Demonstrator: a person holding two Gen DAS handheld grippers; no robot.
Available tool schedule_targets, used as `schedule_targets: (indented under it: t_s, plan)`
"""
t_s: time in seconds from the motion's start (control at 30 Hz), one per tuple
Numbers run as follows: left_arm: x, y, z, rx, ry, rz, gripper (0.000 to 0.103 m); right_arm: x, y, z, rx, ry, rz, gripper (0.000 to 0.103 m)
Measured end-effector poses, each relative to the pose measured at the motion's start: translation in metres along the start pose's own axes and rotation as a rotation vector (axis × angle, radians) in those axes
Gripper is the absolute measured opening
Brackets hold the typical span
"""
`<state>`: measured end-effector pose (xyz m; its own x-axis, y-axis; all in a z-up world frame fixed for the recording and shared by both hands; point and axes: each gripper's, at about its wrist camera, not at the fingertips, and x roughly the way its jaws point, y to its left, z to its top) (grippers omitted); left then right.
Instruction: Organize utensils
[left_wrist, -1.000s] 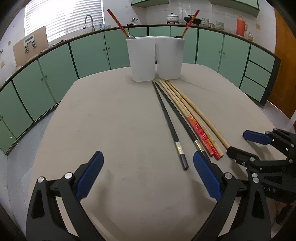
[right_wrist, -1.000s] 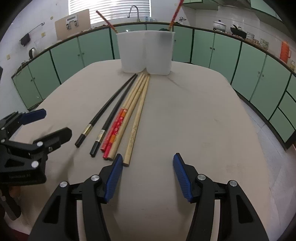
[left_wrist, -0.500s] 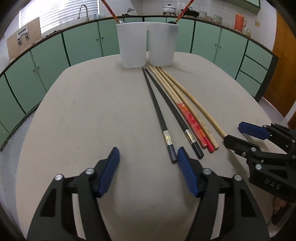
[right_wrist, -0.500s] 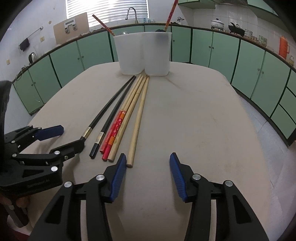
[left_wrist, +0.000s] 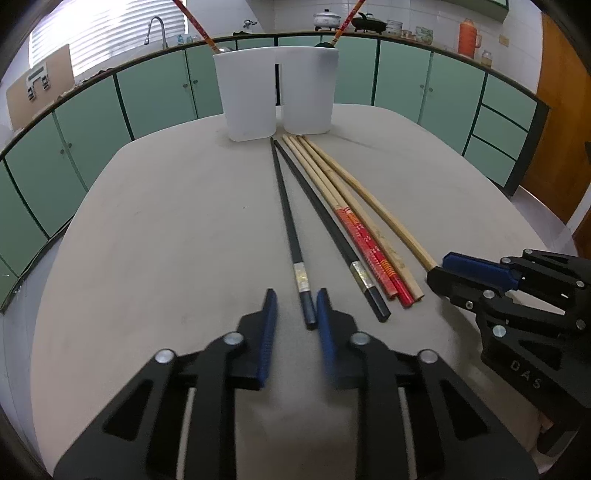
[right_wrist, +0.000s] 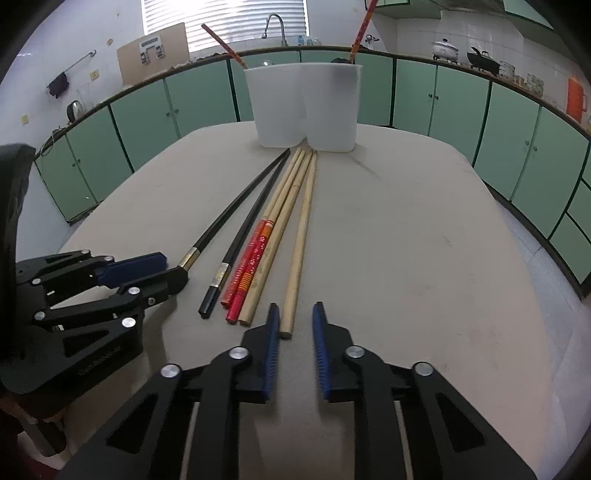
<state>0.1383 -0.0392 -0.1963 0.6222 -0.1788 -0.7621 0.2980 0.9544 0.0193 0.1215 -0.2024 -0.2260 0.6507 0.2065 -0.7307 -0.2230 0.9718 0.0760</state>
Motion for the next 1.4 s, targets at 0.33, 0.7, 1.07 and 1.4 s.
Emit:
schedule_targets:
  t_s: [0.33,0.7,1.07,1.4]
  plan:
    - [-0.003,0.000,-0.001,-0.009,-0.002,-0.005,0.007,-0.007,-0.006,0.000,0.030,-0.005,0.020,0.007]
    - [-0.047,0.011,0.020,-0.001,-0.099,0.033,0.007,-0.047,-0.016,0.025,0.021,-0.111,0.006,0.007]
    - [-0.124,0.018,0.063,0.006,-0.314,0.056,0.005,-0.108,-0.021,0.079,-0.029,-0.281,0.020,0.007]
    - [-0.137,0.017,0.089,-0.005,-0.354,0.016,0.003,-0.125,-0.024,0.109,-0.048,-0.333,0.026,0.007]
